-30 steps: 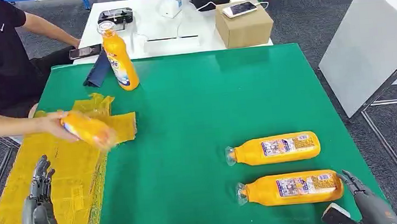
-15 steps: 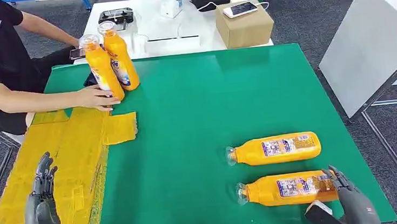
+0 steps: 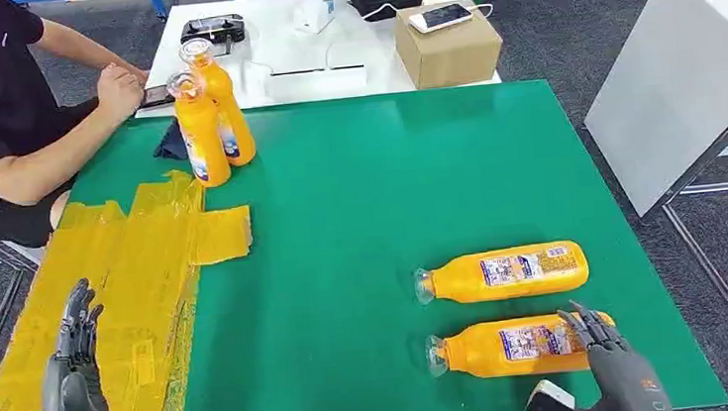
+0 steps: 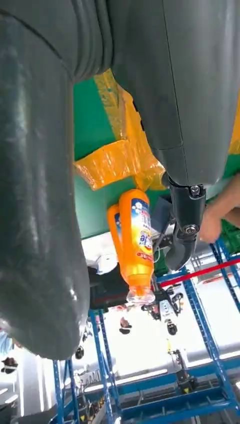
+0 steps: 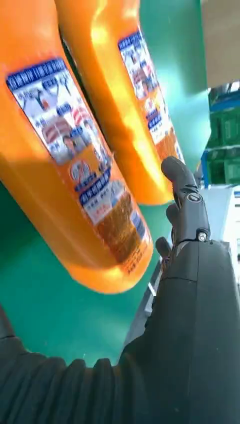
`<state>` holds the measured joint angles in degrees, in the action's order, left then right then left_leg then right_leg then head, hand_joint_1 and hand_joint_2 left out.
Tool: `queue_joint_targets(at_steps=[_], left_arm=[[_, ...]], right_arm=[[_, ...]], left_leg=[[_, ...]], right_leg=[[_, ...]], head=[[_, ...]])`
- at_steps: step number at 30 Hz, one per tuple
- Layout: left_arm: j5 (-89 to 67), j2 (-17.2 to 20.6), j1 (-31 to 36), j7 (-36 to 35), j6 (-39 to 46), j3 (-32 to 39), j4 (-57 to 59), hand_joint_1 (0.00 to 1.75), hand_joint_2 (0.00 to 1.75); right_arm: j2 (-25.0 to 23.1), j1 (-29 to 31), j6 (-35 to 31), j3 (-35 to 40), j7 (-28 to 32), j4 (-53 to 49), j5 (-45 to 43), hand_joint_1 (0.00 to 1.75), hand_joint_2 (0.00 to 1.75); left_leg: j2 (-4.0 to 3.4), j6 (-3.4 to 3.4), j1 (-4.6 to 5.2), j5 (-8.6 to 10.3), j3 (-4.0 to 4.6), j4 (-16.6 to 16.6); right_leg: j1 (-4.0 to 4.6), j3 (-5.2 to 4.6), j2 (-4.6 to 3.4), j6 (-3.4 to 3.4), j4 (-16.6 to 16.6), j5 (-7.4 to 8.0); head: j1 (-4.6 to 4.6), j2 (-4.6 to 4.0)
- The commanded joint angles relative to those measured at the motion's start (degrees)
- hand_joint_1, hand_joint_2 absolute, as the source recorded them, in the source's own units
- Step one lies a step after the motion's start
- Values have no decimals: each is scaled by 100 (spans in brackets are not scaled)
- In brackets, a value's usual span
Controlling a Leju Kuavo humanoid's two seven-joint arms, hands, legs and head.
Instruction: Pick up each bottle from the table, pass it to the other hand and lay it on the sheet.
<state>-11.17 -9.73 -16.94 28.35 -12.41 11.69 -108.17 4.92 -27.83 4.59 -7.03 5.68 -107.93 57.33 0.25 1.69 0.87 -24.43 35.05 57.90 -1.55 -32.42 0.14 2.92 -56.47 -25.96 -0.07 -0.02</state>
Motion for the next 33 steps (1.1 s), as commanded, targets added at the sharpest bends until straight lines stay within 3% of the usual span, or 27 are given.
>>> queue_joint_targets(at_steps=[1, 14, 16, 20, 24, 33], left_arm=[[111, 63, 205, -95, 24, -93, 324, 0, 0], [190, 125, 330, -135, 5, -174, 476, 0, 0], [214, 136, 368, -162, -26, -207, 538, 0, 0], [216, 140, 403, -173, -19, -232, 590, 0, 0], [270, 233, 601, -226, 27, -375, 785, 0, 0], [274, 241, 615, -229, 41, -387, 798, 0, 0]], right_arm=[[860, 150, -171, 894, -498, 520, -122, 0, 175], [1383, 248, -264, 1211, -1003, 1078, 153, 0, 175], [1623, 181, -112, 1382, -1259, 1125, 268, 0, 175], [1735, 110, -80, 1426, -1313, 1126, 242, 0, 175], [2372, -17, 137, 1898, -1811, 1179, 79, 127, 175], [2418, -35, 97, 1931, -1837, 1182, 34, 127, 175]], left_leg=[[-3, -9, -6, 0, -8, -4], [-5, -23, -24, -5, -27, -8], [4, -9, -8, -2, -19, -2], [10, -15, -13, 0, -16, -6], [14, -13, -12, -1, -17, -4], [21, -9, -21, -4, -50, -5]], right_leg=[[6, 9, -3, -9, 9, 4], [26, 75, -3, -23, 30, 9], [9, 26, 6, -8, 10, 1], [14, 25, 11, -15, 18, 2], [13, 26, 15, -13, 18, 1], [21, 64, 22, -14, 39, 0]], head=[[0, 0], [-2, 0], [-2, 0], [-2, 0], [-2, 0], [0, 0]])
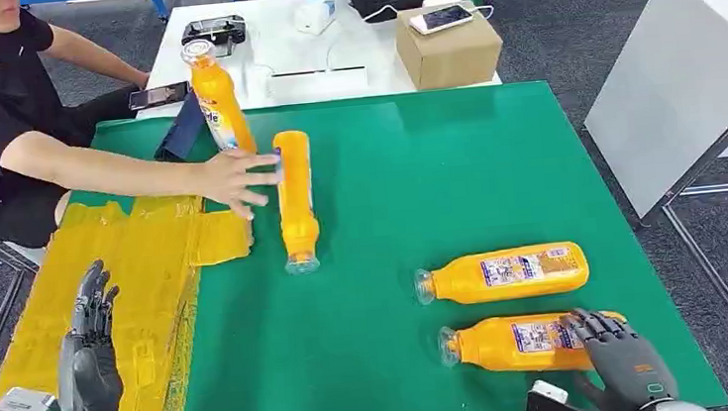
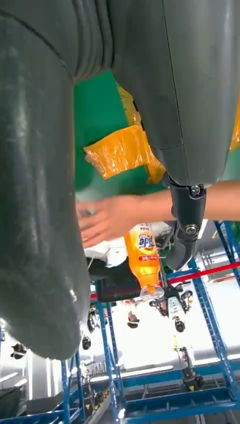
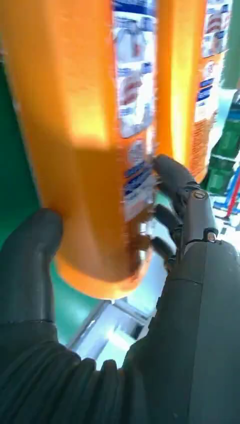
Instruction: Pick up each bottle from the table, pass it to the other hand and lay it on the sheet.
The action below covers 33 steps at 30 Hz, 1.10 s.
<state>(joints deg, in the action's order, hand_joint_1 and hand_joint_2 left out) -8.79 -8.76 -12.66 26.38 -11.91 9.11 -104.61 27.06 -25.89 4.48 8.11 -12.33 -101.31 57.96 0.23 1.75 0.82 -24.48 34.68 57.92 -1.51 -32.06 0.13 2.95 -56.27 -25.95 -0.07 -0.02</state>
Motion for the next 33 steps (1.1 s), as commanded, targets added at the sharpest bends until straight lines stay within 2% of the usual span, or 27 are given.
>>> queue_joint_targets(at_steps=[1, 2, 4, 6, 10, 12, 13, 14, 15, 22, 28, 33], left_arm=[[36, 145, 186, -32, -9, -129, 442, 0, 0], [36, 145, 186, -32, -9, -129, 442, 0, 0], [66, 191, 214, -36, -33, -183, 496, 0, 0], [78, 212, 280, -42, -36, -233, 590, 0, 0], [113, 267, 410, -42, -5, -331, 758, 0, 0], [134, 292, 444, -44, -5, -360, 800, 0, 0], [145, 298, 462, -48, -8, -371, 820, 0, 0], [159, 308, 493, -53, -11, -396, 845, 0, 0], [173, 308, 501, -56, -1, -405, 845, 0, 0], [205, 324, 547, -72, -13, -452, 855, 0, 0], [212, 344, 587, -76, -29, -464, 891, 0, 0], [251, 363, 624, -87, -61, -466, 936, 0, 0]], right_arm=[[204, -229, 108, 416, -37, 520, -29, 127, 175], [204, -229, 108, 416, -37, 520, -29, 127, 175], [480, -254, 181, 640, -248, 504, -215, 147, 175], [666, -310, 175, 764, -368, 541, -413, 157, 175], [1098, -367, 112, 1160, -639, 637, -812, 162, 175], [1249, -362, 56, 1331, -765, 676, -964, 157, 175], [1298, -336, 34, 1418, -817, 706, -1001, 122, 175], [1367, -288, 10, 1568, -896, 806, -1074, 30, 175], [1381, -196, -53, 1714, -978, 907, -1060, 0, 175], [1039, 499, -194, 2266, -1086, 1880, -970, 0, 175], [987, 560, -250, 2317, -1066, 2168, -1031, 0, 175], [1003, 604, -319, 2374, -1107, 2402, -1150, 0, 175]], left_leg=[[25, -10, -9, 1, -19, -8], [26, -10, -13, -2, -20, -6], [18, -2, -8, -3, -22, -6], [25, -6, -14, -2, -23, -5], [33, -1, -10, 0, -30, -8], [37, -1, -11, 0, -36, -8], [42, -7, -21, 1, -38, -9], [30, 9, -13, -6, -54, -6], [31, 12, -18, -7, -65, -10], [26, 15, -35, -6, -72, -17], [30, 21, -41, -4, -91, -22], [-26, 17, -106, -18, -113, -18]], right_leg=[[9, 33, 25, -13, 16, -3], [14, 38, 27, -16, 18, -2], [9, 37, 18, -10, 17, -1], [14, 43, 26, -15, 25, -1], [10, 53, 34, -10, 35, -1], [11, 68, 37, -10, 42, 0], [21, 73, 42, -18, 58, 4], [12, 89, 30, -7, 53, -1], [16, 103, 31, -8, 72, 2], [33, 127, 27, -16, 107, 10], [36, 147, 30, -13, 131, 17], [96, 191, -17, -12, 197, 22]], head=[[-2, 0], [0, 0], [-2, 0], [0, 0], [-2, 0], [0, 0], [0, 0], [0, 0], [0, 0], [0, 0], [-2, 0], [2, 0]])
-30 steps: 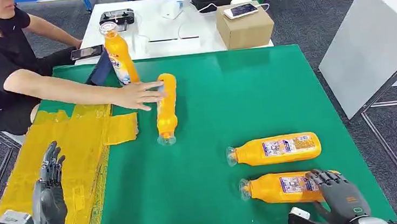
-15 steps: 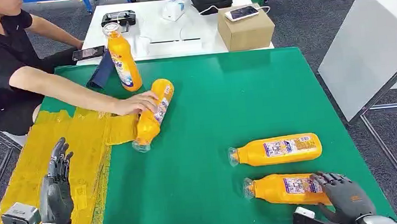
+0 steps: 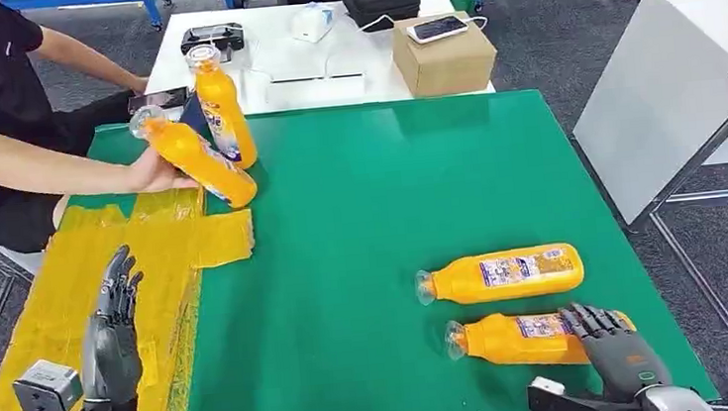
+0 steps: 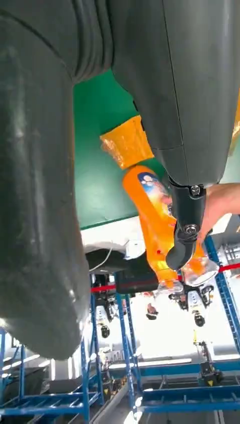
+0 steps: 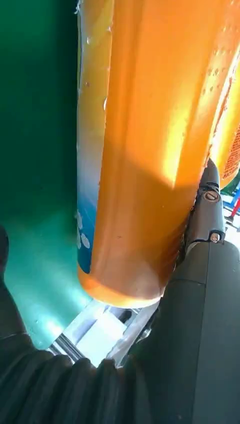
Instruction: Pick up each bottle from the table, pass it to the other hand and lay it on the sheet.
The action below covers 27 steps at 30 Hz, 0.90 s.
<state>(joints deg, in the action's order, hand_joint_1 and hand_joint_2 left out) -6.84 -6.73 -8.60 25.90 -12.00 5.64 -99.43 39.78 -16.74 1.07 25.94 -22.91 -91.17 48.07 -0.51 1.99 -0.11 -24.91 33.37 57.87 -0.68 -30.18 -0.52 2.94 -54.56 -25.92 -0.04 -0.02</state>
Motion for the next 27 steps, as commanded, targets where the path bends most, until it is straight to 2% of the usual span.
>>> queue_joint_targets(at_steps=[1, 7, 8, 9, 10, 11, 12, 13, 15, 17, 19, 20, 21, 22, 23, 24, 26, 27], left_arm=[[60, 159, 222, -40, -54, -119, 423, 0, 0], [68, 175, 370, -44, -100, -178, 577, 0, 0], [71, 175, 427, -50, -105, -200, 635, 0, 0], [74, 181, 476, -54, -103, -223, 689, 0, 0], [77, 176, 478, -56, -94, -219, 705, 0, 0], [82, 184, 492, -52, -91, -229, 715, 0, 0], [92, 190, 483, -49, -81, -225, 709, 0, 0], [98, 207, 482, -44, -83, -222, 717, 0, 0], [112, 216, 477, -38, -90, -212, 711, 0, 0], [129, 221, 469, -36, -113, -194, 697, 0, 0], [140, 225, 460, -34, -132, -182, 696, 0, 0], [140, 227, 472, -34, -132, -182, 694, 0, 0], [139, 231, 492, -33, -139, -188, 715, 0, 0], [151, 227, 496, -34, -136, -180, 724, 0, 0], [151, 227, 496, -34, -136, -180, 724, 0, 0], [151, 227, 496, -34, -136, -180, 724, 0, 0], [172, 215, 497, -27, -139, -167, 710, 0, 0], [172, 223, 478, -27, -150, -167, 690, 0, 0]], right_arm=[[-256, -310, 17, 598, -50, 1409, -168, 0, 175], [-163, -458, 127, 418, -243, 1615, -508, 0, 175], [-144, -512, 124, 369, -258, 1684, -584, 14, 175], [-119, -579, 93, 292, -242, 1736, -688, 169, 175], [-114, -607, 81, 259, -244, 1777, -724, 175, 175], [-118, -613, 43, 221, -216, 1817, -754, 175, 175], [-140, -607, 28, 172, -160, 1881, -800, 175, 175], [-161, -597, 18, 149, -115, 1932, -823, 175, 175], [-188, -575, 14, 123, -64, 1989, -812, 175, 175], [-260, -541, 29, 78, -12, 2061, -774, 175, 175], [-335, -497, 50, 51, 34, 2174, -728, 175, 175], [-355, -486, 51, 57, 35, 2176, -727, 175, 175], [-391, -433, 68, 62, 48, 2261, -703, 175, 175], [-473, -365, 82, 51, 92, 2402, -656, 175, 175], [-473, -365, 82, 51, 92, 2402, -656, 175, 175], [-473, -365, 82, 51, 92, 2402, -656, 175, 175], [-576, -224, -102, 163, 147, 2713, -726, 175, 175], [-623, -184, -108, 142, 166, 2783, -678, 175, 175]], left_leg=[[35, -12, -29, 11, 8, -6], [45, 1, -50, 30, 24, -8], [62, 3, -45, 46, 36, -19], [64, 7, -48, 45, 32, -16], [54, 19, -54, 40, 10, -12], [102, 17, -37, 73, 64, -29], [71, 20, -65, 54, 38, -9], [90, 28, -56, 69, 55, -18], [65, 42, -79, 45, 17, -6], [88, 43, -69, 59, 56, -15], [56, 55, -95, 41, 14, -4], [27, 53, -114, 8, -41, 4], [52, 53, -109, 35, 19, -10], [36, 55, -117, 8, -37, 5], [51, 64, -111, 16, -10, 1], [79, 63, -88, 43, 47, -12], [37, 76, -124, 0, -38, 7], [58, 74, -118, 20, 0, -2]], right_leg=[[22, 18, 34, -6, 32, -8], [30, 28, 51, -6, 67, -6], [23, 22, 69, -7, 80, -1], [25, 30, 73, -6, 79, -7], [29, 56, 63, -5, 88, -13], [12, 10, 112, -9, 92, 0], [33, 51, 83, -5, 107, -5], [19, 32, 103, -8, 110, -1], [33, 85, 88, -10, 129, -8], [17, 52, 117, -13, 139, 5], [38, 110, 95, -14, 164, -4], [55, 170, 71, -19, 179, -22], [51, 116, 99, -21, 188, -2], [57, 175, 88, -20, 193, -20], [51, 155, 106, -24, 196, -16], [27, 93, 132, -27, 186, -6], [60, 193, 113, -66, 200, -53], [54, 158, 140, -84, 201, -54]], head=[[0, 0], [0, 0], [0, 0], [0, 0], [-2, 0], [2, 0], [2, 0], [-4, 0], [2, 0], [4, 0], [5, 0], [2, 0], [7, 0], [2, 0], [7, 0], [2, 0], [4, 0], [4, 0]])
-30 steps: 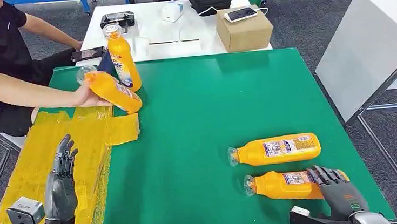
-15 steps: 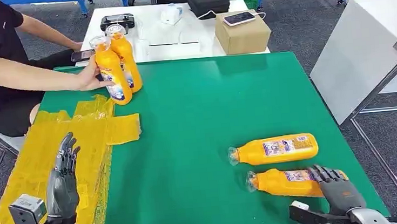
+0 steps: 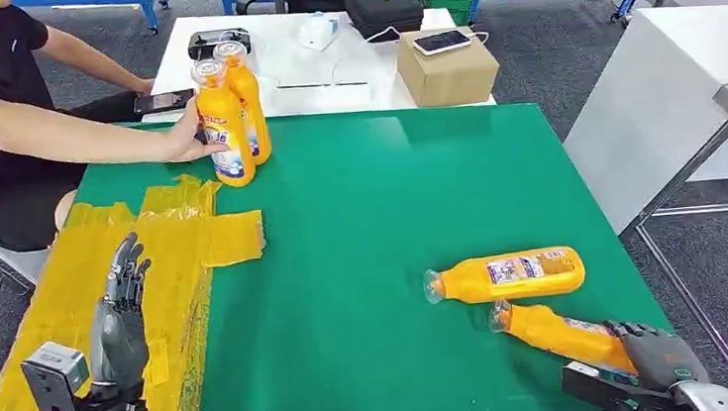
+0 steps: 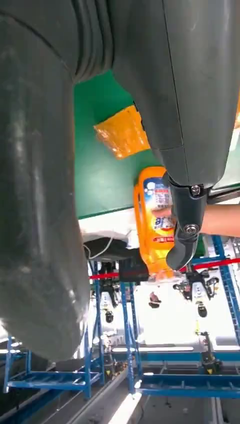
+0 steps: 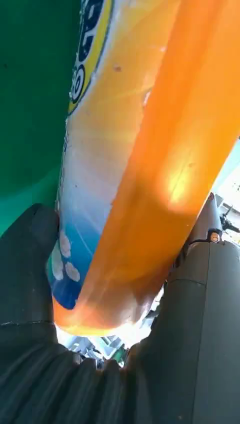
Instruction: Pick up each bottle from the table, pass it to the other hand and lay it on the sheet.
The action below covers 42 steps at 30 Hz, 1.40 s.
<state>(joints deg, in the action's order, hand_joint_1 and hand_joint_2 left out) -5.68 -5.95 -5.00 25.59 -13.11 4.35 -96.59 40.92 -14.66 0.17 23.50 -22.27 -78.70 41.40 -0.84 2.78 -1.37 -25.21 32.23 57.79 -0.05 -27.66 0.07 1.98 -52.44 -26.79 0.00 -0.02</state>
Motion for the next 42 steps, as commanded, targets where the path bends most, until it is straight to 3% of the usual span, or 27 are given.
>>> queue_joint_targets(at_steps=[1, 2, 5, 8, 9, 10, 11, 12, 13, 14, 15, 16, 17, 19, 21, 24, 25, 29, 35, 38, 42], left_arm=[[63, 142, 110, 2, -33, -28, 394, 0, 0], [69, 135, 65, 0, -16, -13, 342, 0, 0], [94, 136, -267, 10, -7, 114, 36, 0, 0], [147, 34, -749, 125, 10, 423, -380, 0, 0], [136, -20, -877, 146, -74, 512, -511, 0, 0], [118, -52, -913, 159, -110, 549, -558, 0, 0], [88, -119, -984, 181, -128, 621, -648, 0, 0], [74, -156, -1044, 186, -166, 665, -728, 0, 0], [58, -180, -1070, 185, -200, 685, -774, 0, 0], [29, -233, -1106, 180, -191, 739, -825, 0, 0], [8, -289, -1163, 182, -203, 787, -898, 0, 0], [2, -307, -1182, 185, -223, 801, -925, 0, 0], [-24, -348, -1194, 194, -247, 835, -948, 0, 0], [-38, -373, -1222, 194, -254, 857, -966, 0, 0], [-40, -377, -1225, 196, -253, 858, -965, 0, 0], [-75, -457, -1226, 262, -309, 916, -993, 0, 0], [-84, -471, -1222, 267, -322, 924, -999, 0, 175], [45, -468, -1143, 188, -478, 823, -885, 0, 175], [741, -378, -1106, -114, -860, 670, -652, 0, 175], [1448, -306, -1011, -428, -1253, 268, -502, 0, 175], [1702, -289, -843, -545, -1005, -446, -468, 0, 175]], right_arm=[[-830, -330, -79, 302, 164, 1633, 29, 175, 175], [-1026, -237, -234, 87, 324, 1753, 118, 175, 175], [-1519, -79, -383, -666, 1062, 1429, 168, 175, 175], [-2109, -284, -413, -1625, 2411, -287, -64, 175, 175], [-2398, -311, -61, -1904, 2396, -816, 122, 175, 175], [-2579, -316, -56, -2039, 2645, -1052, 95, 175, 175], [-2826, -327, -16, -2191, 3081, -1383, -100, 175, 175], [-2961, -353, 51, -2219, 3235, -1734, -138, 175, 175], [-3031, -375, 144, -2215, 3164, -1989, -110, 175, 175], [-3129, -439, 92, -2198, 3568, -2351, -371, 175, 175], [-3197, -523, 135, -2138, 3665, -2804, -529, 175, 175], [-3223, -562, 165, -2106, 3613, -2995, -561, 175, 175], [-3256, -605, 215, -2068, 3712, -3187, -795, 175, 175], [-3263, -665, 224, -2005, 3732, -3367, -832, 175, 175], [-3256, -689, 223, -2007, 3733, -3363, -830, 175, 175], [-3230, -665, 162, -1926, 3892, -3401, -950, 175, 175], [-3234, -620, 166, -1881, 3874, -3419, -944, 175, 175], [-3254, -299, 156, -1652, 3788, -3236, -947, 175, 175], [-3346, -56, 101, -1528, 3758, -3026, -1092, 175, 175], [-3579, 438, 229, -1251, 3684, -2542, -1145, 175, 175], [-4016, 1225, 163, -707, 3468, -1685, -973, 175, 175]], left_leg=[[83, -4, -2, 37, 95, 9], [61, -3, -14, 22, 55, 9], [52, -3, -14, 31, 95, -1], [-13, -11, -55, -22, 24, 9], [-27, -9, -34, 6, 85, 1], [-41, -16, -31, -13, 62, -4], [-57, -19, -18, 5, 110, -11], [-77, -14, -45, -32, 12, -2], [-87, -12, -15, -3, 74, -11], [-96, -15, -12, -16, 52, -12], [-117, 15, 7, -8, 40, -8], [-110, 5, 51, 9, 87, -20], [-102, 10, 66, -4, 57, -18], [-49, 34, 155, 1, 97, 15], [-34, 49, 171, 13, 161, 30], [-22, 43, 172, 15, 179, 24], [-25, 47, 176, 20, 182, 17], [-27, 21, 174, 12, 197, 22], [-31, 27, 172, 24, 210, 13], [-26, 15, 173, 26, 205, 9], [-43, 9, 168, 34, 208, 3]], right_leg=[[0, -69, 85, -29, -12, -3], [11, -27, 75, -52, -4, -23], [3, -64, 85, -79, -9, -25], [47, 14, 47, -226, -19, -136], [25, -79, 35, -224, -37, -114], [27, -52, 29, -228, -35, -126], [13, -126, 14, -232, -47, -112], [43, -6, 22, -244, -23, -146], [19, -89, 8, -247, -47, -136], [32, -73, 15, -245, -33, -143], [26, -65, 20, -230, -34, -151], [-7, -137, 17, -217, -70, -149], [-7, -96, 22, -97, -43, -80], [-112, -140, 31, 297, -36, 247], [-124, -213, 40, 266, -98, 201], [-122, -243, 48, 242, -122, 183], [-126, -249, 50, 244, -123, 186], [-125, -283, 39, 204, -163, 167], [-122, -299, 48, 210, -157, 166], [-124, -299, 46, 198, -164, 165], [-118, -308, 30, 197, -163, 178]], head=[[2, 0], [-4, 0], [-2, 0], [4, 0], [4, 0], [2, 0], [9, 0], [22, 0], [26, 0], [26, 0], [26, 0], [20, 0], [26, 0], [13, 0], [22, 0], [17, 0], [17, 0], [22, 0], [20, 0], [20, 0], [22, 0]])
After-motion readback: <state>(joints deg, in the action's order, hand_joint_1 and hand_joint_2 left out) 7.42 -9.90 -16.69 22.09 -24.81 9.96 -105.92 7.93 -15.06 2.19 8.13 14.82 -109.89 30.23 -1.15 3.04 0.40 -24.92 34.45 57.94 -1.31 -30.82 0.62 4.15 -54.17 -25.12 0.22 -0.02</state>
